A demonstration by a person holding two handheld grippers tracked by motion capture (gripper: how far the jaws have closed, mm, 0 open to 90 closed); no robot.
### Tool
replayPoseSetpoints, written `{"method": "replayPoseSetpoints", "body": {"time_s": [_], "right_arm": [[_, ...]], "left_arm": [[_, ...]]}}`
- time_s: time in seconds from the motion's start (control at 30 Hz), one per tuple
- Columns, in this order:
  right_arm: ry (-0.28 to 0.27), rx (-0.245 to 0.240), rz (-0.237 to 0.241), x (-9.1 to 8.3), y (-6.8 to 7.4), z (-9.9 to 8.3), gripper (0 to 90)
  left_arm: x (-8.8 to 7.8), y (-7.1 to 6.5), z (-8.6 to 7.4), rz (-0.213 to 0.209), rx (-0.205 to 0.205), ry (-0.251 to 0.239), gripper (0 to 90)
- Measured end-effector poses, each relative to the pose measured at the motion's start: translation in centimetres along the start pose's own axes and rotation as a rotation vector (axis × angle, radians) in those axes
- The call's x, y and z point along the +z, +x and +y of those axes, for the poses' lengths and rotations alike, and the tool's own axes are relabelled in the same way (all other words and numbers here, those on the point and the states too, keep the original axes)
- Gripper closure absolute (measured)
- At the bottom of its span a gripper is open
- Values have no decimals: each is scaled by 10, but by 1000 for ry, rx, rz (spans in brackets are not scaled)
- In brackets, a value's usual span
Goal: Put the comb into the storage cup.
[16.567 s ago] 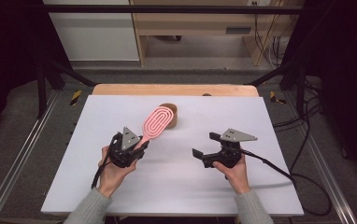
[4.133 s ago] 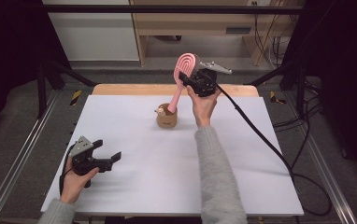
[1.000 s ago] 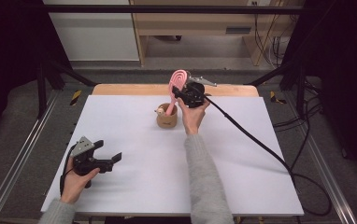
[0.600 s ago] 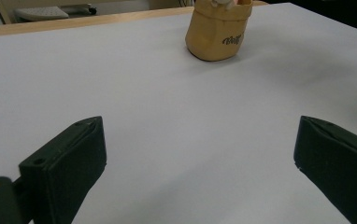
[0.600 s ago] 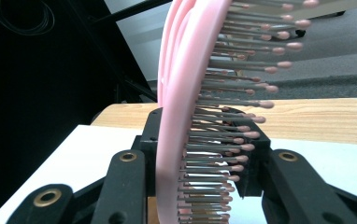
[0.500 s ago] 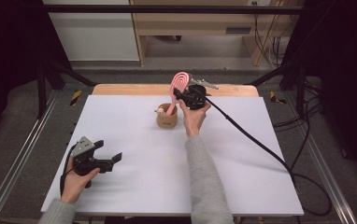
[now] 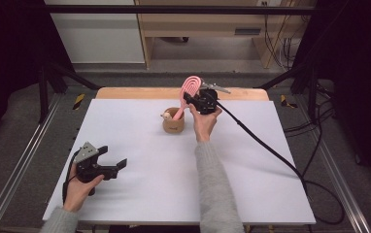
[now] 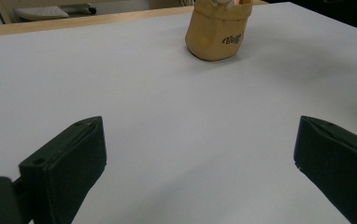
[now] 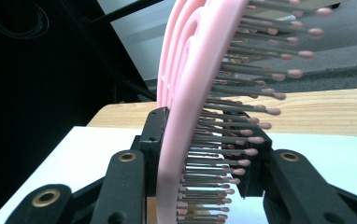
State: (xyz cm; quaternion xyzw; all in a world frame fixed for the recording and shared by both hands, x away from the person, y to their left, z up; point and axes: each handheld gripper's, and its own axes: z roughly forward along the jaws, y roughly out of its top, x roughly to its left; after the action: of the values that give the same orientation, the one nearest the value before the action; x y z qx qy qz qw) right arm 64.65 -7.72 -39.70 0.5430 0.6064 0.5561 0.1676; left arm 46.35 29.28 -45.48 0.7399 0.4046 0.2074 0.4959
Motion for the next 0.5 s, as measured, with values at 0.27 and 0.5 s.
{"method": "replayPoseSetpoints", "body": {"time_s": [0.27,0.5], "right_arm": [[1,0,-6,0,0,0,617],[7,3,-18,0,-3,1,610]], "left_arm": [[0,0,0,-1,1,0,25],[0,0,0,-1,1,0,25]]}}
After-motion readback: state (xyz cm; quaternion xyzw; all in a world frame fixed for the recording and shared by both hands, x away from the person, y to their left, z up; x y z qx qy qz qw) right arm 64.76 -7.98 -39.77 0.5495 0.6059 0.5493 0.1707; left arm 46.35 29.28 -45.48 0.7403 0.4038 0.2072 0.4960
